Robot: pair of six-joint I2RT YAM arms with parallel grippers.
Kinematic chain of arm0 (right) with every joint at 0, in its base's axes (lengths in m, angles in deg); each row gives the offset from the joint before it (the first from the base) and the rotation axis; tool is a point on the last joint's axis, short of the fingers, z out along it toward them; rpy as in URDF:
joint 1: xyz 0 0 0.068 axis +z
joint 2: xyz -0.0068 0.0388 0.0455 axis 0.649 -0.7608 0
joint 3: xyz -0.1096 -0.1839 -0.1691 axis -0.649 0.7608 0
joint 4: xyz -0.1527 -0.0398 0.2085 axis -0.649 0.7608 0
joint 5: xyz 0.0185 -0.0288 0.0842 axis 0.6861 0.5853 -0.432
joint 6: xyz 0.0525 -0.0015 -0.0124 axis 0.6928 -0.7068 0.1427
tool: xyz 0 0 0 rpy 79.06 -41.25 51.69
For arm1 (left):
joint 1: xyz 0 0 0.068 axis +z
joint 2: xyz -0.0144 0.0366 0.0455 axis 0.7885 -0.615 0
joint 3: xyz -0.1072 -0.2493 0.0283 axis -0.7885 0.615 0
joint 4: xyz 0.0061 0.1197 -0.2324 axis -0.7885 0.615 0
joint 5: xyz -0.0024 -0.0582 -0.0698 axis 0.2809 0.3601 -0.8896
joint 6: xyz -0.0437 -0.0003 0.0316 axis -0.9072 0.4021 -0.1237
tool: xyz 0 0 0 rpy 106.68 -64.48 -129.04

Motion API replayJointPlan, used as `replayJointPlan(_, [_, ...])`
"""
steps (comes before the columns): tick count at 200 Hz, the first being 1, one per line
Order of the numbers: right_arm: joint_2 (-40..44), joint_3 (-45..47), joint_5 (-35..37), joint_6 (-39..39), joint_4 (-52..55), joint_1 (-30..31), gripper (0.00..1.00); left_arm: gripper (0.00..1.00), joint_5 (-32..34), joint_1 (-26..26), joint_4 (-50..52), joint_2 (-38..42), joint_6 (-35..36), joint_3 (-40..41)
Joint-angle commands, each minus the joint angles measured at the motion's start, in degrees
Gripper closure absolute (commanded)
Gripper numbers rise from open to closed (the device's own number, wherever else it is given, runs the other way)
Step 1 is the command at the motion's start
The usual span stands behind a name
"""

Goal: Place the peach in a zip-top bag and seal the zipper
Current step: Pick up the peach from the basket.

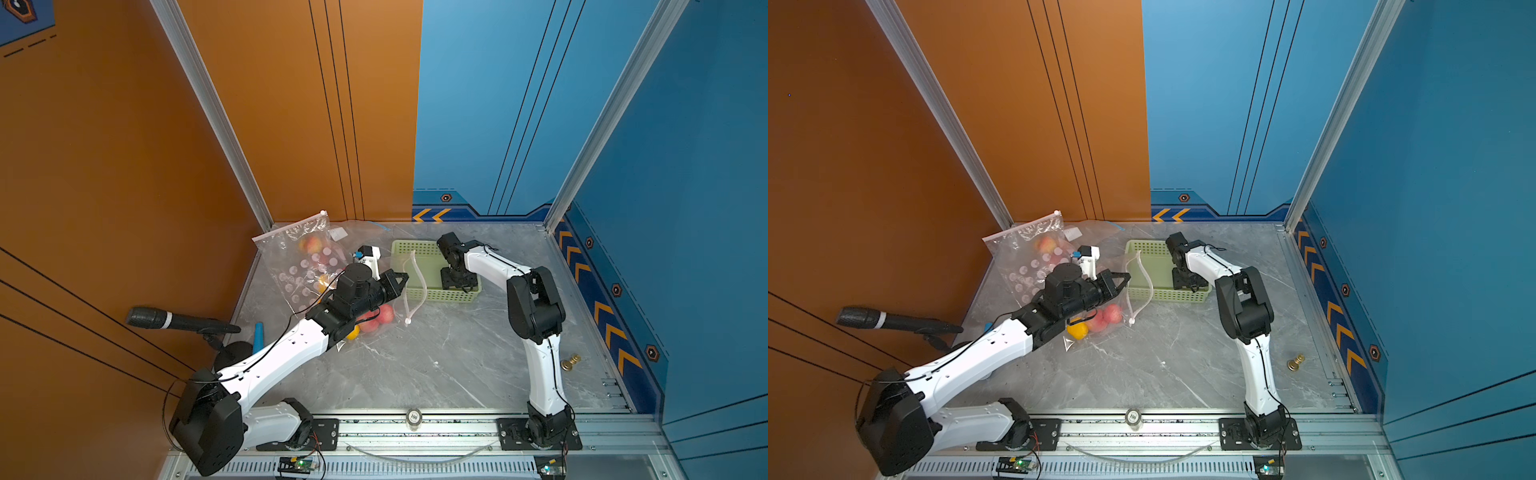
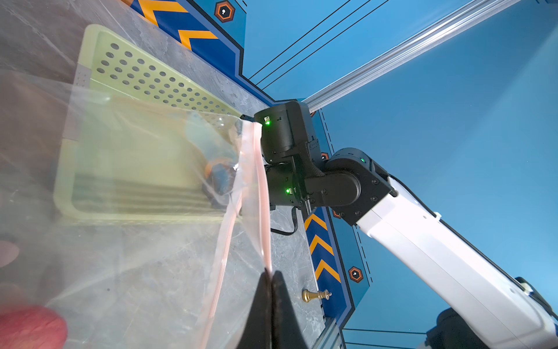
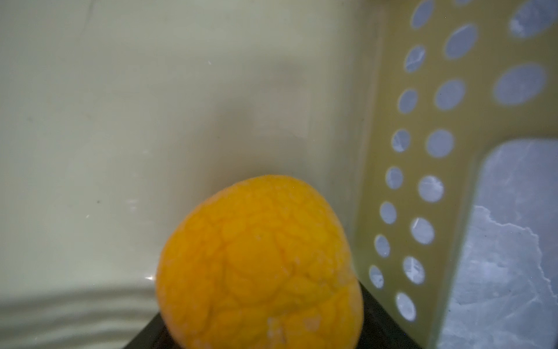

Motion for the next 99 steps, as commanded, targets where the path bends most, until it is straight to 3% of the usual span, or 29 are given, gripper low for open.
replayJointPlan(1, [-0.5, -1.6, -1.7, -1.1, -0.8, -0.9, 0.28, 1.00, -0.7, 0.2, -1.3, 0.1, 0.6, 0.7])
replayJointPlan(35, [-0.7, -1.8, -5.2, -0.8, -3.3, -1.5, 0.26, 1.00, -0.7, 0.1, -1.1, 0.1, 0.6, 0.6])
replayJointPlan(49, [-1.1, -2.1, -5.9, -0.5, -3.6, -1.7, 0.31, 1.00, -0.7, 0.1, -1.1, 0.3, 0.6, 0.5])
replayJointPlan(75, [-0.4, -2.0, -6.6, -0.5, -4.0, -1.6, 0.52, 1.00, -0.3, 0.0, -0.7, 0.3, 0.7, 0.4])
replayJointPlan(99, [2.5, -0.3, -6.8, -1.0, -4.8, -1.5, 0.54, 1.00, -0.4, -0.2, -0.1, 0.2, 1.0, -0.2])
